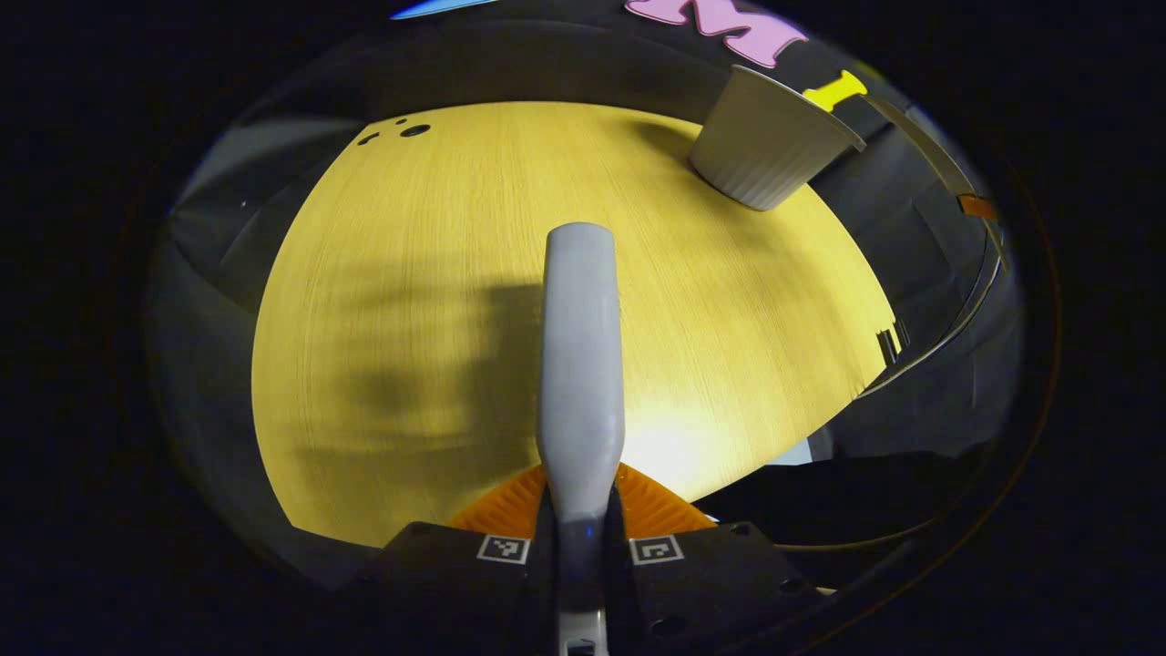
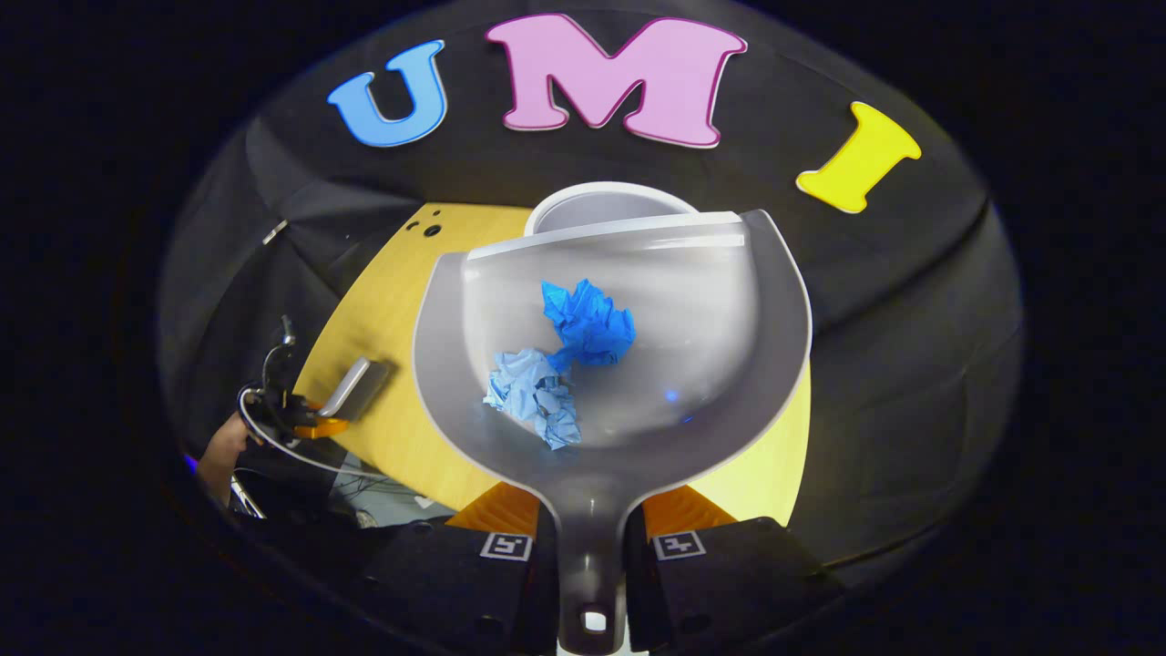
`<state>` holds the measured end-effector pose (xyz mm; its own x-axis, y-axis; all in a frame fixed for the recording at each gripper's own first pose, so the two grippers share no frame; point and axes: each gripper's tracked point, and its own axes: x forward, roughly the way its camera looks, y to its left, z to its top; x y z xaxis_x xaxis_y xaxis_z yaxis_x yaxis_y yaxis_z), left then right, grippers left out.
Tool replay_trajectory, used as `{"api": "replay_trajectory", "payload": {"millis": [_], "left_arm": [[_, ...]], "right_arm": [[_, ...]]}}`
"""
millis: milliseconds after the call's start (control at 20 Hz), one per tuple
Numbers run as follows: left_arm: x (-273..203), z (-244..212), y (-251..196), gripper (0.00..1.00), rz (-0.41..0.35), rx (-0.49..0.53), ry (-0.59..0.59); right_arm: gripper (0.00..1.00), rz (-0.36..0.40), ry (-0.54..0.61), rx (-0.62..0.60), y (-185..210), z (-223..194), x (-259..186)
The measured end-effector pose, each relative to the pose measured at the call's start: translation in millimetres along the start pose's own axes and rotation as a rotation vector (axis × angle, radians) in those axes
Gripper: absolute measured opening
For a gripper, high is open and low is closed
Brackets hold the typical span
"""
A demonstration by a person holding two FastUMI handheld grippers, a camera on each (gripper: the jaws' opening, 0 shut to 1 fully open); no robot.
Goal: Pick up the small broom and dustpan from the desktop, sweep the trash into the dustpan with the broom, and then empty the trash into the garbage bin.
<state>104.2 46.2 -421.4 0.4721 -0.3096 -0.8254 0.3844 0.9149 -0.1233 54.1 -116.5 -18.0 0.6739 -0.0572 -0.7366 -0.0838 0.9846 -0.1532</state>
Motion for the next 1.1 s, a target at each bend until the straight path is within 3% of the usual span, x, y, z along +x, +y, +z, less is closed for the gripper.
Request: {"api": "replay_trajectory", "payload": {"millis": [350,600,950,1100], "left_arm": [[-4.0,7.6,2.0,0.25,0.033,-0.049,-0.024],[-2.6,15.7,-14.8,0.26,-0.016,-0.146,-0.05],[-2.0,21.4,-12.1,0.25,-0.001,-0.133,-0.034],[6.8,17.1,-18.1,0.25,0.018,-0.153,-0.031]], "right_arm": [[0.33,-0.184,-0.101,-0.001,-79.0,61.3,54.9],[0.33,-0.307,-0.115,-0.007,-110.2,76.1,92.7],[0.33,-0.527,-0.197,-0.211,-122.4,104.1,111.9],[0.33,-0.617,-0.22,-0.361,-122.6,109.5,105.7]]}}
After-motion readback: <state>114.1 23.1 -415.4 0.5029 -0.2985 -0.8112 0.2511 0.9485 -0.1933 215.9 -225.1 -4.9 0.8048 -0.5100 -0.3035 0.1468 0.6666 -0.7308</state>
